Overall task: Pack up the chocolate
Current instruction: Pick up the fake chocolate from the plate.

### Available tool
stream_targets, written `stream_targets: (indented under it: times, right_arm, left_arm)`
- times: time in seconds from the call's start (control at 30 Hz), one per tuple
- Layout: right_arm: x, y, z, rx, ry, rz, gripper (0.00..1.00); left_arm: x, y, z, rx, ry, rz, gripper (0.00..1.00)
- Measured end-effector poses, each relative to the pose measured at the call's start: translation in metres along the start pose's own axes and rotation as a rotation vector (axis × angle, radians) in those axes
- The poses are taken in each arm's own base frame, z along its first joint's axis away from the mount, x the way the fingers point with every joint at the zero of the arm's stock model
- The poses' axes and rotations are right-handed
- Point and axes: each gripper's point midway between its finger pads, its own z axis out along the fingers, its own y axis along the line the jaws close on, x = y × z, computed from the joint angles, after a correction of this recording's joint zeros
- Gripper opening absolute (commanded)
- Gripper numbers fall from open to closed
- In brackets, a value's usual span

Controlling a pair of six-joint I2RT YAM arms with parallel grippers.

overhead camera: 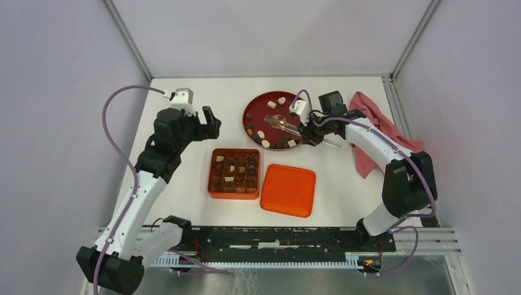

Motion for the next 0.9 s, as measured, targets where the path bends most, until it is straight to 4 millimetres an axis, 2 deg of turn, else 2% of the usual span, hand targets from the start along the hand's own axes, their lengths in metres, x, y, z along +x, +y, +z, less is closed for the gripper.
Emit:
stream_targets:
  times: [0.13, 0.3, 0.4, 0.53, 0.77, 0.9]
  right_arm:
    - [0.005, -0.036, -0.001, 0.103, 0.056, 0.023, 0.36]
    - [-0.010, -0.083, 0.014, 0.187, 0.098, 0.022, 0.36]
    - [-0.015, -0.104, 0.025, 0.219, 0.118, 0.026, 0.36]
    - [-0.012, -0.120, 0.040, 0.233, 0.147, 0.045, 0.36]
    - [0.005, -0.128, 0.060, 0.219, 0.204, 0.083, 0.37]
    - [0.010, -0.132, 0.067, 0.215, 0.219, 0.103, 0.38]
  left_arm:
    - [-0.039, -0.025, 0.010, 0.098, -0.061, -0.016, 0.99]
    - [-0.083, -0.058, 0.022, 0.230, -0.124, -0.033, 0.99]
    - [-0.101, -0.069, 0.022, 0.282, -0.162, -0.025, 0.99]
    - [-0.104, -0.069, 0.020, 0.284, -0.188, -0.013, 0.99]
    - [-0.064, -0.044, 0.030, 0.184, -0.133, 0.012, 0.99]
    - [-0.061, -0.040, 0.033, 0.163, -0.127, 0.012, 0.98]
